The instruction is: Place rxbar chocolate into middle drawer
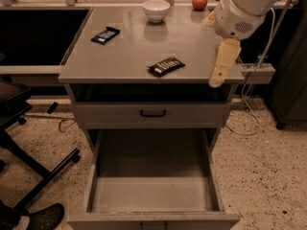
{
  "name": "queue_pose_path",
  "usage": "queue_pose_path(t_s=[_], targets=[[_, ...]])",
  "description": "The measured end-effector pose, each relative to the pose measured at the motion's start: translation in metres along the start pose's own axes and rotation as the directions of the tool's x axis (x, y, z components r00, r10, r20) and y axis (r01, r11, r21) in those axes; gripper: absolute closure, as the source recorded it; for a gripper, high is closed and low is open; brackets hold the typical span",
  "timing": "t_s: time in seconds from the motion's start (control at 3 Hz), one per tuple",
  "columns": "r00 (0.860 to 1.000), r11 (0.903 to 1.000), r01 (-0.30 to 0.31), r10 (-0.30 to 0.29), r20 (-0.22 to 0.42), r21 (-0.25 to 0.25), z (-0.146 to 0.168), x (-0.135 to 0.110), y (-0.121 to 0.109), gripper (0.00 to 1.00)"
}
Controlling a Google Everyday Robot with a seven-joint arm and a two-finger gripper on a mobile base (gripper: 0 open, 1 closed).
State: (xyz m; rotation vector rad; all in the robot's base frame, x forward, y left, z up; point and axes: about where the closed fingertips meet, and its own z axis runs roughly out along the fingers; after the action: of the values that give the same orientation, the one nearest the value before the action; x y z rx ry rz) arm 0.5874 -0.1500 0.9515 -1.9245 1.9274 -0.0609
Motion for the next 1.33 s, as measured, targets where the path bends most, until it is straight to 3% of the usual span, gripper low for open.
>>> queue_pose_path(t_s=[0.67,1.33], targets=[[0.989,0.9901,0.139,-0.140,0.054,0.019,0.045,-0.031,-0.081,0.00],[0.982,0.9839,0.177,-0.174,0.079,-0.029,0.099,-0.043,-0.116,0.00]])
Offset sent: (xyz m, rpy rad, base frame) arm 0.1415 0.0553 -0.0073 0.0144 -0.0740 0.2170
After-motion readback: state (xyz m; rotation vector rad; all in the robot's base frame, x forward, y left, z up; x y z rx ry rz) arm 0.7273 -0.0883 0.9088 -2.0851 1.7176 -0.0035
